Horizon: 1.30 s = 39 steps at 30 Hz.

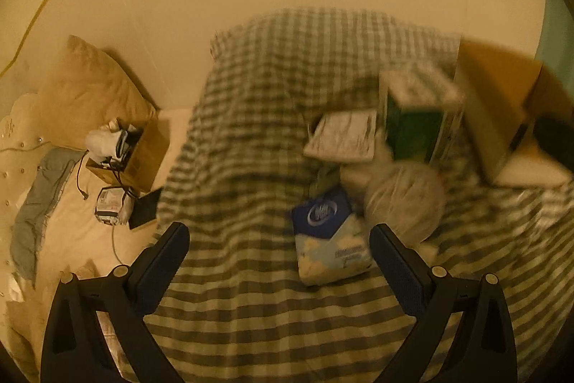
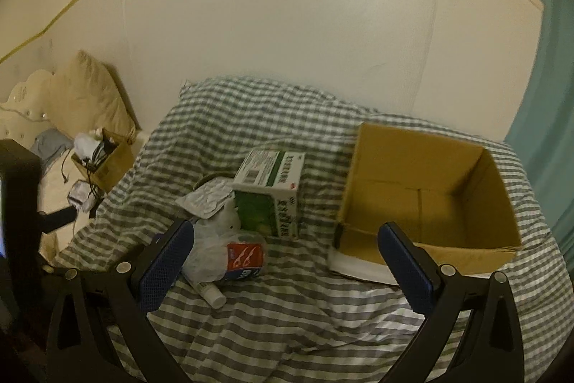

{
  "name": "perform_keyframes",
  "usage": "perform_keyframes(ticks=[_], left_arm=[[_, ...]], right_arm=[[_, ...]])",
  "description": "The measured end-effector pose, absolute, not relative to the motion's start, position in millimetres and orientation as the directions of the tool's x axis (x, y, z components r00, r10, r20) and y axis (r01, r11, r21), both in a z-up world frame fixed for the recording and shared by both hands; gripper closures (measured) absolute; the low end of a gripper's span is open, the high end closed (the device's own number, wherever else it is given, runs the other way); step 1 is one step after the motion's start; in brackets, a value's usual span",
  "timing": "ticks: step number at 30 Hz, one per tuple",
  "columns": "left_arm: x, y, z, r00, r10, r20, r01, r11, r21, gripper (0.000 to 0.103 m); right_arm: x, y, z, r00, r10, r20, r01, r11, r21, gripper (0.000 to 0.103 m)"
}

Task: Organize objects
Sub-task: 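Grasp the blue tissue pack with left gripper while right grasps the floss jar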

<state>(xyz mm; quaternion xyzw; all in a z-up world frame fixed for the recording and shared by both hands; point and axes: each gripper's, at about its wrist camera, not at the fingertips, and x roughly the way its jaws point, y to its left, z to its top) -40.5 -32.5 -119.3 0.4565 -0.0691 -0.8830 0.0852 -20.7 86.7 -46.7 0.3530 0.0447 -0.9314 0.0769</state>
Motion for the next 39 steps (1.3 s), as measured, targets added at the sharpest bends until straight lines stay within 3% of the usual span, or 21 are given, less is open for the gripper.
perform_keyframes(ticks=[5,7,10,14,19,22,30,39], left_arm=[[-54,-35,-153,-0.519,-0.198,-0.832,0.063,-0.979,0.193,0.015],[-59,-42,-156,-0.508,-0.139,-0.85,0.074,-0.99,0.117,0.029],[-61,-47,-159,-0.501,-0.042,-0.864,0.066,-0.998,0.01,0.041],[-61,-35,-170,-0.467,0.005,-0.884,0.0,-1.0,-0.006,0.038],[-63,-45,-177,-0.46,0.061,-0.886,0.044,-0.995,-0.092,0.036],[-63,-54,-178,-0.467,0.093,-0.879,0.061,-0.989,-0.137,0.045],[-50,-86,-155,-0.459,-0.022,-0.888,0.15,-0.987,-0.053,0.048],[-50,-96,-159,-0.454,-0.036,-0.89,0.132,-0.991,-0.027,0.048]], right_arm=[[-36,75,-65,-0.711,-0.139,-0.689,0.196,-0.981,-0.005,0.0],[-42,74,-74,-0.695,-0.172,-0.698,0.21,-0.977,0.032,0.0],[-49,71,-82,-0.667,-0.199,-0.718,0.223,-0.973,0.063,0.0],[-58,64,-91,-0.646,-0.214,-0.732,0.232,-0.969,0.079,0.0],[-62,57,-102,-0.625,-0.207,-0.752,0.221,-0.972,0.083,0.0],[-63,53,-109,-0.608,-0.187,-0.772,0.223,-0.973,0.061,0.0],[-85,48,-143,-0.486,-0.272,-0.831,0.281,-0.949,0.146,0.0],[-102,37,-171,-0.422,-0.298,-0.856,0.251,-0.946,0.206,0.0]])
